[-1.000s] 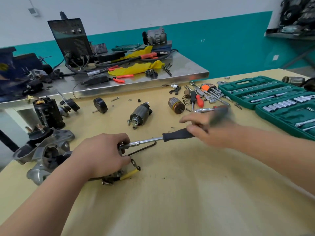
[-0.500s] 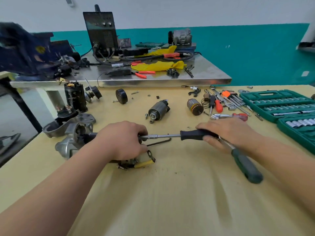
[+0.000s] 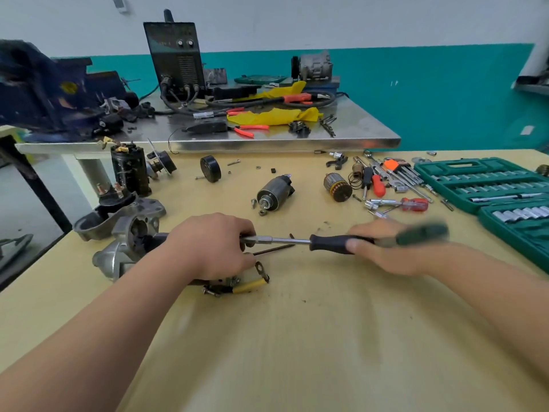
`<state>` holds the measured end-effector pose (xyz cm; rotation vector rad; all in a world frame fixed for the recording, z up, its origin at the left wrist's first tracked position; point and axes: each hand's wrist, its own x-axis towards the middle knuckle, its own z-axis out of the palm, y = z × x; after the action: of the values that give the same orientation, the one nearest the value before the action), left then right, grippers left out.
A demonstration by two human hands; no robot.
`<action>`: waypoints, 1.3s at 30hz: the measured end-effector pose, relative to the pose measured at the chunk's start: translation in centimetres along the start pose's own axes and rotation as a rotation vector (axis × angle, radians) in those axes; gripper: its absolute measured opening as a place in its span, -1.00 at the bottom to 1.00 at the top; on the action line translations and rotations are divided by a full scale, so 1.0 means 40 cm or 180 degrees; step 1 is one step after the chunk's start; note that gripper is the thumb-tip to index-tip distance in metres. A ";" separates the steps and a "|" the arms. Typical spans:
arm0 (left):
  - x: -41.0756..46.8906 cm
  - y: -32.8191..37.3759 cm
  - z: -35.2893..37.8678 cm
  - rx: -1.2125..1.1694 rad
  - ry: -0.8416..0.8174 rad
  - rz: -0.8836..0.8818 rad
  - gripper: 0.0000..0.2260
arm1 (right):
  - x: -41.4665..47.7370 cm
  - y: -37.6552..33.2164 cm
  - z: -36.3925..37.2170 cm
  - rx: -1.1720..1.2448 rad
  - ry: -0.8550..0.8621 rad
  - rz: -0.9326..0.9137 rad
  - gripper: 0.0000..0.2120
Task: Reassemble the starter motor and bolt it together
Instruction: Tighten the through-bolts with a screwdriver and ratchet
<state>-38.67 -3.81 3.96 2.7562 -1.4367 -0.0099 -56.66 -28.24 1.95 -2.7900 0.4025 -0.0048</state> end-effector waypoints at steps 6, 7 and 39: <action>-0.003 -0.002 0.002 0.0054 0.0028 0.0035 -0.72 | -0.002 -0.012 0.009 0.2124 -0.0226 0.0975 -0.50; -0.002 -0.002 0.000 0.0043 0.0036 0.0033 -0.71 | -0.012 -0.007 0.013 0.1011 0.0283 0.0319 -0.59; 0.002 -0.004 -0.005 0.0012 -0.0024 0.0011 -0.79 | -0.006 -0.016 -0.006 0.0830 0.0047 -0.0024 -0.61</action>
<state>-38.47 -3.76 4.16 2.7598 -1.4446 -0.0174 -56.74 -27.65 2.40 -2.5357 0.3665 -0.0744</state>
